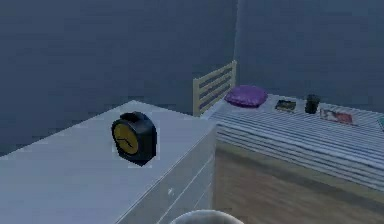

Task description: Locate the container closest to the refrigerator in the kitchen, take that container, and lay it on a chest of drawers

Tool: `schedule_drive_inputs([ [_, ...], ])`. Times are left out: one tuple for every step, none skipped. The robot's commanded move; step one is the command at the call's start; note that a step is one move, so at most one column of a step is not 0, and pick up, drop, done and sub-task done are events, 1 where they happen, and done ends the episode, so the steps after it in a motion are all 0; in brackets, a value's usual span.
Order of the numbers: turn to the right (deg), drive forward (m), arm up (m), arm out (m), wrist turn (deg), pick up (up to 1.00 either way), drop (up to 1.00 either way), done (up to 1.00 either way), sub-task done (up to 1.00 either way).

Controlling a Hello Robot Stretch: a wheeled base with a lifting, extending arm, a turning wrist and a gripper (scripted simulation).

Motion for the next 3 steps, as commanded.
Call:
schedule_drive_inputs([
  [-45.0,0.0,0.0,0.0,0.0,0.0,0.0,0.0,0.0],
  [-45.0,0.0,0.0,0.0,0.0,0.0,0.0,0.0,0.0],
  [-6.0,0.0,0.0,0.0,0.0,0.0,0.0,0.0,0.0],
])
